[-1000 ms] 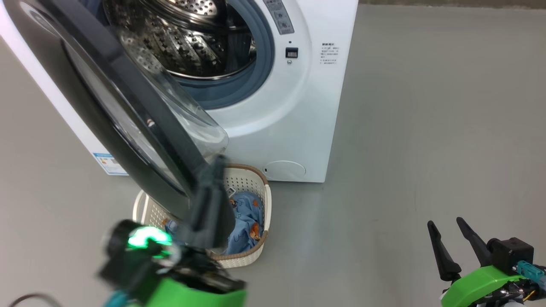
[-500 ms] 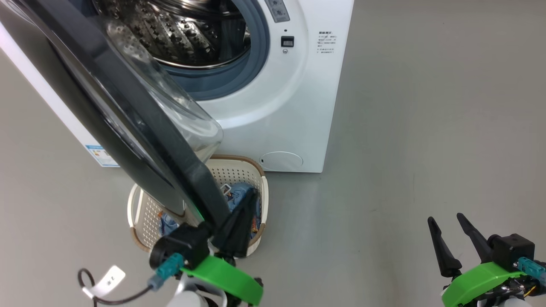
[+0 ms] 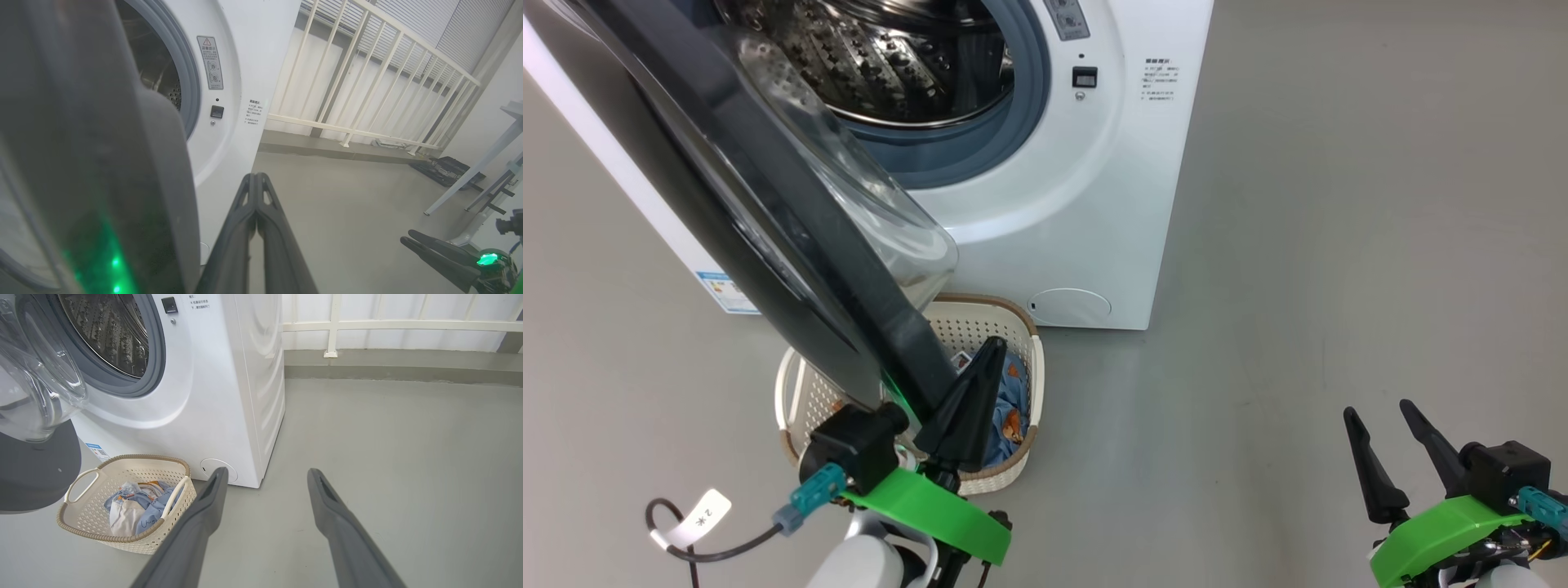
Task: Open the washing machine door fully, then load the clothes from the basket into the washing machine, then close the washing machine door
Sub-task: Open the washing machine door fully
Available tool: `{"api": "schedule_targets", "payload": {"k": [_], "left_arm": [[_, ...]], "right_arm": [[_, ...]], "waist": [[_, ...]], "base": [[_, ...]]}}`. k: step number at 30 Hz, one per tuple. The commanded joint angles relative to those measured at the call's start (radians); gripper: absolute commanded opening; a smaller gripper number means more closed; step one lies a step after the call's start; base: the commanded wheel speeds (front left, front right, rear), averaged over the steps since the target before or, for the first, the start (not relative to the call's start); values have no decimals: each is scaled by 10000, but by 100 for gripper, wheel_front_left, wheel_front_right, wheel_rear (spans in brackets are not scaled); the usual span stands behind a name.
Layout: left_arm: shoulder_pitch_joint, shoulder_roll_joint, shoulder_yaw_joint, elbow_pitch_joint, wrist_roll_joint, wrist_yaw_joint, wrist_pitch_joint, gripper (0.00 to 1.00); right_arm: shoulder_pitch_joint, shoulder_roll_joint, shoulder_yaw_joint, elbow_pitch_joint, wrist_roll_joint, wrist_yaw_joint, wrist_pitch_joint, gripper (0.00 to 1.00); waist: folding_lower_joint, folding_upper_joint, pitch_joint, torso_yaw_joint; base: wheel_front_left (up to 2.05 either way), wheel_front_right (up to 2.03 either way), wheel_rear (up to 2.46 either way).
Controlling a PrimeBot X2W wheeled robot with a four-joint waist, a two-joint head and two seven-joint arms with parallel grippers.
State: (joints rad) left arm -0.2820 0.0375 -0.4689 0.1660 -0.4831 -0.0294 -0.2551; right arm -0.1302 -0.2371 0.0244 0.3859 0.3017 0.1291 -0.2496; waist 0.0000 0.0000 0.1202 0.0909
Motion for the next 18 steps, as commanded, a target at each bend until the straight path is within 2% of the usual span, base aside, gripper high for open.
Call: {"api": "schedule_targets", "payload": {"k": [1, 18], "left_arm": [[-217, 128, 493, -167, -150, 91, -65, 0], [589, 128, 1207, -126, 32, 19, -66, 0]], "right_arm": [[-263, -153, 212, -259, -23, 16, -122, 100], [-78, -84, 258, -336, -18, 16, -122, 100]], "waist": [[0, 0, -16, 18], [0, 0, -223, 232]], "base": [[0, 0, 0], [0, 0, 0]]}}
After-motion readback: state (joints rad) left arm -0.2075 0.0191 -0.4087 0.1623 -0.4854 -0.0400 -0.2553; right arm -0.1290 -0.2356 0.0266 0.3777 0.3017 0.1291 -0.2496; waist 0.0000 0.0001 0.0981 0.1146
